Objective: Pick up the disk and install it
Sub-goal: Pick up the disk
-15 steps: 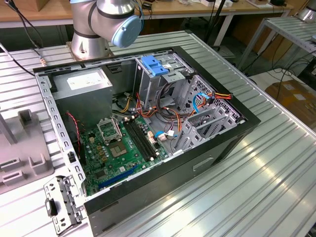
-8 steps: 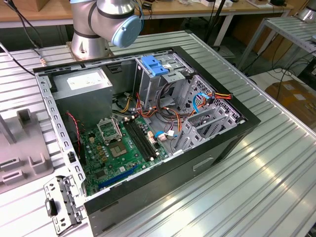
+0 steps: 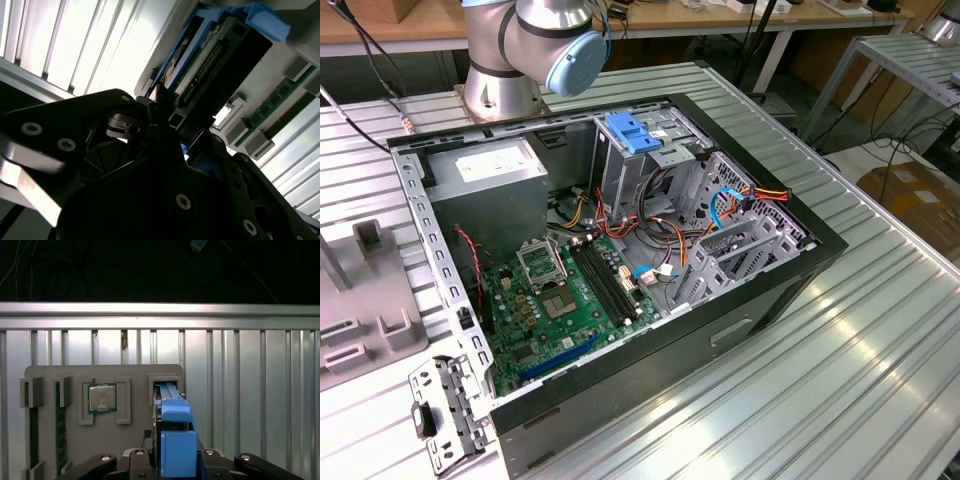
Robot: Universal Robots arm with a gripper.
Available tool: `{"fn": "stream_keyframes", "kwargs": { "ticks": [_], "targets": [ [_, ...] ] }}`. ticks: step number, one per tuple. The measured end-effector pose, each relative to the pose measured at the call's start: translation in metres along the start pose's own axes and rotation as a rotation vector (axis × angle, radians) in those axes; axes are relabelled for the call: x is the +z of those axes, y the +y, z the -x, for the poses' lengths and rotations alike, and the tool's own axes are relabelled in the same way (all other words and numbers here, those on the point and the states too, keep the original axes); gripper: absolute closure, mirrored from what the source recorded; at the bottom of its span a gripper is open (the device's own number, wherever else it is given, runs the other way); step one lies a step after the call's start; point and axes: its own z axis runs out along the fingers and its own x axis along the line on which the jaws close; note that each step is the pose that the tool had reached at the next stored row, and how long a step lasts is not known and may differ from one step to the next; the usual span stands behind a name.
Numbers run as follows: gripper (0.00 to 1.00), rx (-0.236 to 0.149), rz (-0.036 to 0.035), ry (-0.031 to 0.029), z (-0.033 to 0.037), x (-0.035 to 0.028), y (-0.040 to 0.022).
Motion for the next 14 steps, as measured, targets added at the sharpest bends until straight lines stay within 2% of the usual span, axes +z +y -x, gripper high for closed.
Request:
{"fn": "stream_keyframes", "kwargs": {
  "ticks": [14],
  "targets": [
    [0.63, 0.0, 0.0, -0.0017, 0.001, -0.0066, 0.0001]
  ]
}}
